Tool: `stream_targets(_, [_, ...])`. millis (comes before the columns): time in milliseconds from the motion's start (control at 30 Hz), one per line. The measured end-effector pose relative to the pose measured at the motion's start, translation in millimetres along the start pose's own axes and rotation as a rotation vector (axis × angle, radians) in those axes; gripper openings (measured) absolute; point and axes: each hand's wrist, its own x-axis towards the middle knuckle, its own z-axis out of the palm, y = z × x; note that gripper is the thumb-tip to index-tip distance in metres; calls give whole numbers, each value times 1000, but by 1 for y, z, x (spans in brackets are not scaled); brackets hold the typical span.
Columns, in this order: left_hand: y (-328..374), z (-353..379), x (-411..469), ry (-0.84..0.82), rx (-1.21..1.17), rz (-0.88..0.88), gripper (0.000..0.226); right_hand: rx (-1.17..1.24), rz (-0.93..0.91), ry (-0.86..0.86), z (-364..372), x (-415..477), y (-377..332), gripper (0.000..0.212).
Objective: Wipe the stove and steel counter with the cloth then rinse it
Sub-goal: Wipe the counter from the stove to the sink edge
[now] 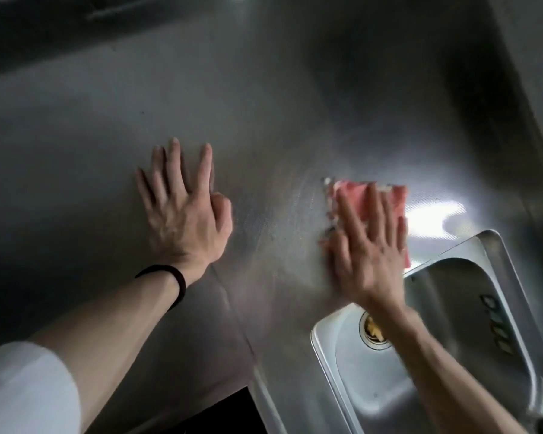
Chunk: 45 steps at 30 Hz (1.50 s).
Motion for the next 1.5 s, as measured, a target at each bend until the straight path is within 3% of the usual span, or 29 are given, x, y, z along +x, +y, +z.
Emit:
stream_targets(167, [-1,2,-1,1,12,0,72,59,369,67,-27,86,124,65])
stream_targets(300, [0,2,-2,13,11,6,71,109,627,92,-26,105,135,60])
stream_targets(433, [1,0,-3,16,0,6,70,117,601,128,-20,64,69,66])
stream_targets(600, [1,-1,-4,9,-25,1,70,208,480,176,18,-58,-67,65])
stream_targets(833, [-9,-11,-5,-84,-173,42,74,124,413,32,67,-166,-206,71])
stream_targets(1033, [-10,-39,-47,-163,-311,403,80,141,420,47,67,-174,-211,67])
stream_targets(1233, [10,-23,-122,-314,-194,791,76,145,661,72,70,-237,-181,66])
stream_targets(1367, [6,-5,-141,-315,-78,864,71,148,826,27,72,-317,-154,67])
stream_targets(1500, [5,6,-144,-239,5,884,76,151,908,-1,70,-333,-149,66])
